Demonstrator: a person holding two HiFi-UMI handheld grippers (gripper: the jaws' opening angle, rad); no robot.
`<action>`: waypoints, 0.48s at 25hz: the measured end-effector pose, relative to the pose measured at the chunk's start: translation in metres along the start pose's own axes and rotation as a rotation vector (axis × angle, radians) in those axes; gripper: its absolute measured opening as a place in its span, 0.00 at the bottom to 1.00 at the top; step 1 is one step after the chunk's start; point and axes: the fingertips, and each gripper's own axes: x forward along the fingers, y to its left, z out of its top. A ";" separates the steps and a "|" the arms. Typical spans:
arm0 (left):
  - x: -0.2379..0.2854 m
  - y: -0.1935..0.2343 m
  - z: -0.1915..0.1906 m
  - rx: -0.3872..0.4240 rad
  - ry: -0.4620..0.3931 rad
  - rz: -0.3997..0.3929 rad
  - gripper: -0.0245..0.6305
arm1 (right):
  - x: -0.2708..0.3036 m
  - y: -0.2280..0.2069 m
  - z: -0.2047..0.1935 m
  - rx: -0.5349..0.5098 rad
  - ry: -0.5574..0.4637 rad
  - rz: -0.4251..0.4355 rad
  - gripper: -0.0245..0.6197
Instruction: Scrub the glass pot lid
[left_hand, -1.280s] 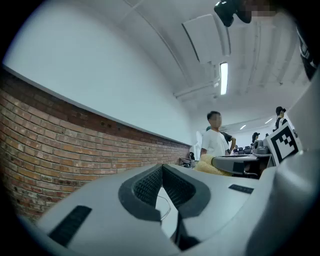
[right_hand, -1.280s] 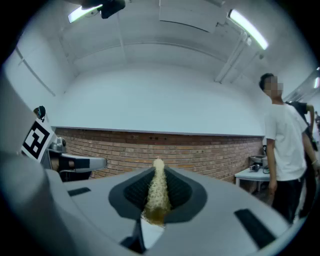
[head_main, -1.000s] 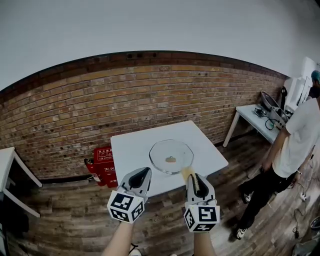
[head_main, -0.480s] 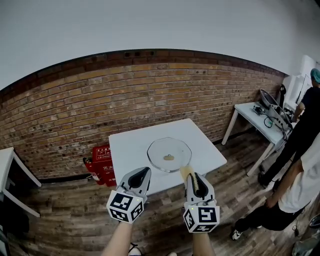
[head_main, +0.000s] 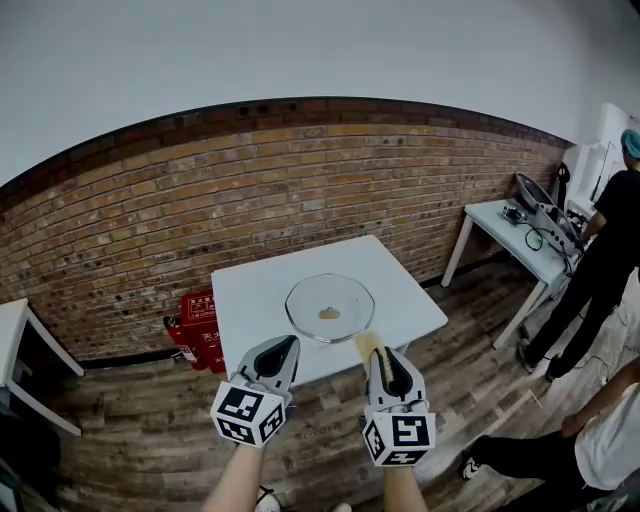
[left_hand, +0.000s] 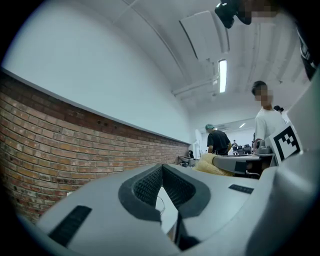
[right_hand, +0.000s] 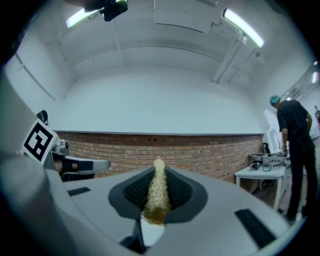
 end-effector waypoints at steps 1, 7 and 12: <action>0.002 -0.004 0.001 0.003 0.000 0.004 0.06 | -0.001 -0.004 0.000 0.003 0.000 0.005 0.13; 0.010 -0.026 -0.001 0.005 0.008 0.048 0.06 | -0.010 -0.028 0.001 -0.002 0.007 0.044 0.13; 0.020 -0.030 -0.009 0.016 0.022 0.069 0.05 | -0.004 -0.043 -0.010 0.011 0.016 0.055 0.13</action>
